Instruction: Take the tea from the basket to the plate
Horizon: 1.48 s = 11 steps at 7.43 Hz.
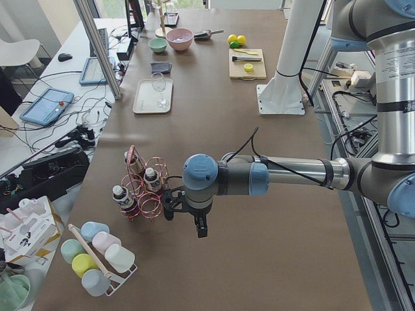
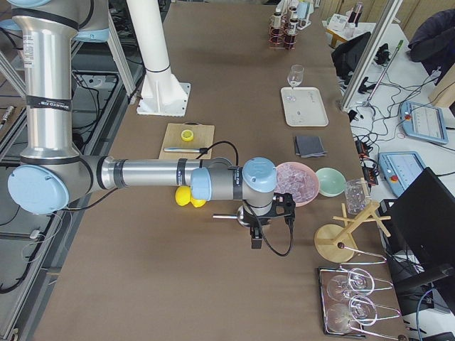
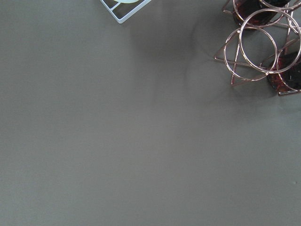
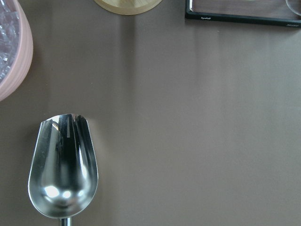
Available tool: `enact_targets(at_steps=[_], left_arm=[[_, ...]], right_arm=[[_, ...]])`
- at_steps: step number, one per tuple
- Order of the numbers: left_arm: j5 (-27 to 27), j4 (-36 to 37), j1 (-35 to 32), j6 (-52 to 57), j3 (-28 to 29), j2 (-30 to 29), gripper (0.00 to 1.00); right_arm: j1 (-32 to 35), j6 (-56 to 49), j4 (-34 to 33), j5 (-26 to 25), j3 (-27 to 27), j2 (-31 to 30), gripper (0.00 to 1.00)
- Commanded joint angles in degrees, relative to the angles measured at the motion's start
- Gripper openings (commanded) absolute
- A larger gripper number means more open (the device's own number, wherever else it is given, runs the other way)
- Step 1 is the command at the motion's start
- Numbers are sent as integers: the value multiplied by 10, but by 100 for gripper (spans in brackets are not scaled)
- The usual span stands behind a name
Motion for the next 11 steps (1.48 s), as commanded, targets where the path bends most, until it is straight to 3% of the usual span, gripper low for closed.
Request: enact_targets(at_steps=[1,8,10,11], left_arm=[[0,1,0,0,0,0,98],[0,14,-1,-1,-5,-2,98],[-2,96,-2,-14,-9,-40,98],[-5,133,-3,-71,-6,-68,98]], right_arm=[[0,-1,1,-1,2,1,100],[0,0,29,-2,-12,-2,100],[-1,6,29,-1,-6,3,100],[-1,6,28,-2,-6,5,100]])
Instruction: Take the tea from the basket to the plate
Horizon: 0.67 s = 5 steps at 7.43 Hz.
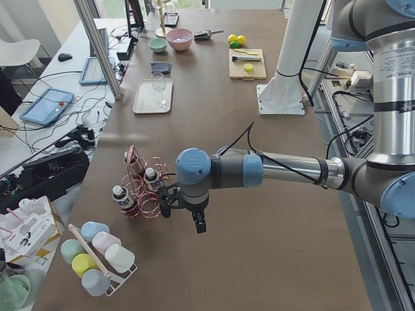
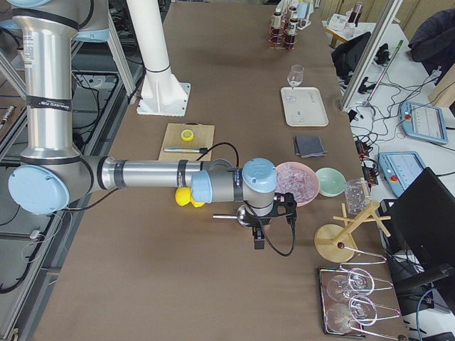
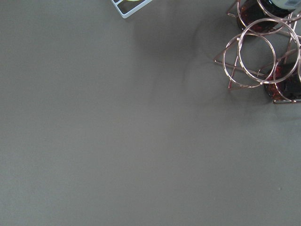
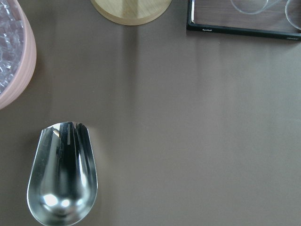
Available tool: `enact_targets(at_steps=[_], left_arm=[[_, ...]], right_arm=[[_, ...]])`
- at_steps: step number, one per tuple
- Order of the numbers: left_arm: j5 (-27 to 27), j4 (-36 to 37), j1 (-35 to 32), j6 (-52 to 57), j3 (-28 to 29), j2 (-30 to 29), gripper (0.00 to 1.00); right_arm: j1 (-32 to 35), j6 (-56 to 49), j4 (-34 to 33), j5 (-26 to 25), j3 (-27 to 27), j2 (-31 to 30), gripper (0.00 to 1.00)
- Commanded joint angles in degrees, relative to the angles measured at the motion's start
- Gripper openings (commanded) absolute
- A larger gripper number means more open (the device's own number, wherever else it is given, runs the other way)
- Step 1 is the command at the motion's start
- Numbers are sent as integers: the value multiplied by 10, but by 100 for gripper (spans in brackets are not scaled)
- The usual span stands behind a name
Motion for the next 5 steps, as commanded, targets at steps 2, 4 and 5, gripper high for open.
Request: enact_targets(at_steps=[2,4,5], left_arm=[[-5,65,0,-225,4,-63,98],[-5,65,1,-364,36,-107,98],[-5,60,1,-445,86,-154,98]], right_arm=[[0,2,-1,-1,5,4,100],[0,-5,-1,0,5,3,100],[0,-5,-1,0,1,3,100]])
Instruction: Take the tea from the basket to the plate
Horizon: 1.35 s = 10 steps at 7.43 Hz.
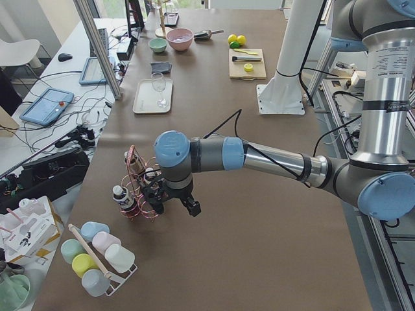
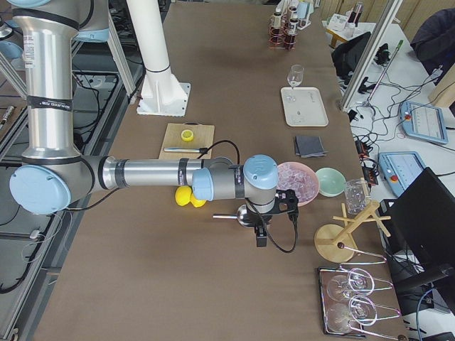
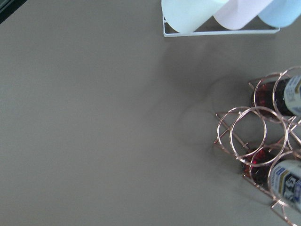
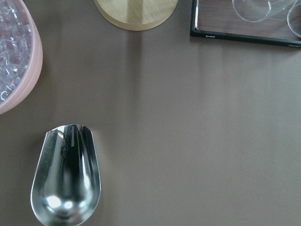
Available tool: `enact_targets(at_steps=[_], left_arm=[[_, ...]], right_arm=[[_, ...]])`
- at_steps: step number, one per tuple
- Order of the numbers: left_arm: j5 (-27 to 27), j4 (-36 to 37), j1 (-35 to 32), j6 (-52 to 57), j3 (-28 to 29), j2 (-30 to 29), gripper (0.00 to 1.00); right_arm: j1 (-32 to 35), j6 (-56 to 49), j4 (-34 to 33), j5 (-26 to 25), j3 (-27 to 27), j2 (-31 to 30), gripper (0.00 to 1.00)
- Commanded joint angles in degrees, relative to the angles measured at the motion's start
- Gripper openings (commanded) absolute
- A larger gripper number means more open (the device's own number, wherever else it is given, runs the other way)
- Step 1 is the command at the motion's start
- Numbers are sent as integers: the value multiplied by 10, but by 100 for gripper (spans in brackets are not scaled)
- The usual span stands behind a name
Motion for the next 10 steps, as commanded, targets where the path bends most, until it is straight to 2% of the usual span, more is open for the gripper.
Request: enact_targets(at_steps=[1,2,4,5,8,10], left_arm=[[2,-5,4,-211,98,-103,98],[3,-9,8,-318,108,-122,98],[1,-105,8,-544,109,-124,98],[3,-124,16,-606,111,-127,98],[22,-127,52,-667,123,-155,98],[38,-137,74,-667,127,-165,98]], right_arm=[[0,-2,1,0,-4,0,100],[-2,-1,1,-9,-5,2,100],[-2,0,-2,-12,-3,10,100],[-2,0,-2,-12,-4,10,100],[-3,2,-4,-12,-5,9,100],[-3,3,-6,-13,-6,10,100]])
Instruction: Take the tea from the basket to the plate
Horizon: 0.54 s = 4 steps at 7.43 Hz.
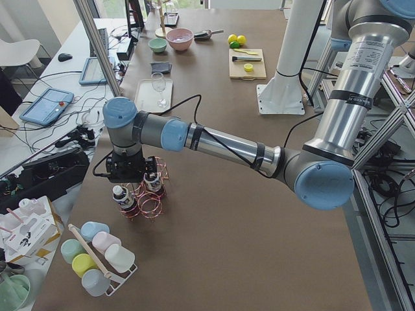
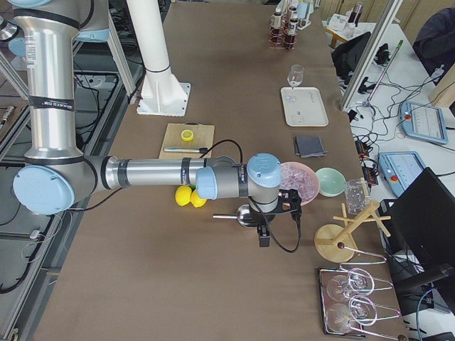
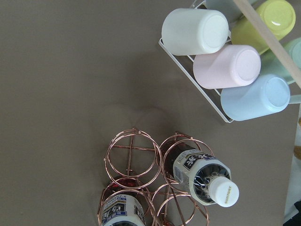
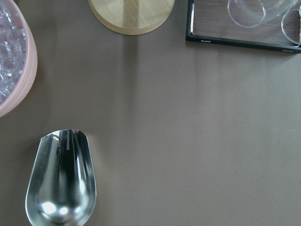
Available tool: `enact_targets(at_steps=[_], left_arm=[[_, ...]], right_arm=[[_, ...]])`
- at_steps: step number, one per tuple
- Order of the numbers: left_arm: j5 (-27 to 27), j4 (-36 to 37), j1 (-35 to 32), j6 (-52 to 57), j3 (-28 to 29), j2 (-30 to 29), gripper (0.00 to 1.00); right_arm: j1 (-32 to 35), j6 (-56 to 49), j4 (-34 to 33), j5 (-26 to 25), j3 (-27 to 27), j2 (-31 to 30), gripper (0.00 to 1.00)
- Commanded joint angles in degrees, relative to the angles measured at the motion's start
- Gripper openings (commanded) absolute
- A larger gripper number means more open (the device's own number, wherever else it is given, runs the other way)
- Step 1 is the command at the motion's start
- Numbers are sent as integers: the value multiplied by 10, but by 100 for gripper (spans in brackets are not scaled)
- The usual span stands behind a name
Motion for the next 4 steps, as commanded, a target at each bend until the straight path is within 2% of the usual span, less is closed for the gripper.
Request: enact_targets(at_steps=[1,4], left_arm=[[10,-8,21,2,18,-22,98],[12,-7,30,15,31,-43,98]], right_arm=[[0,1,-1,0,-2,0,100],[-2,2,-1,0,-2,0,100]])
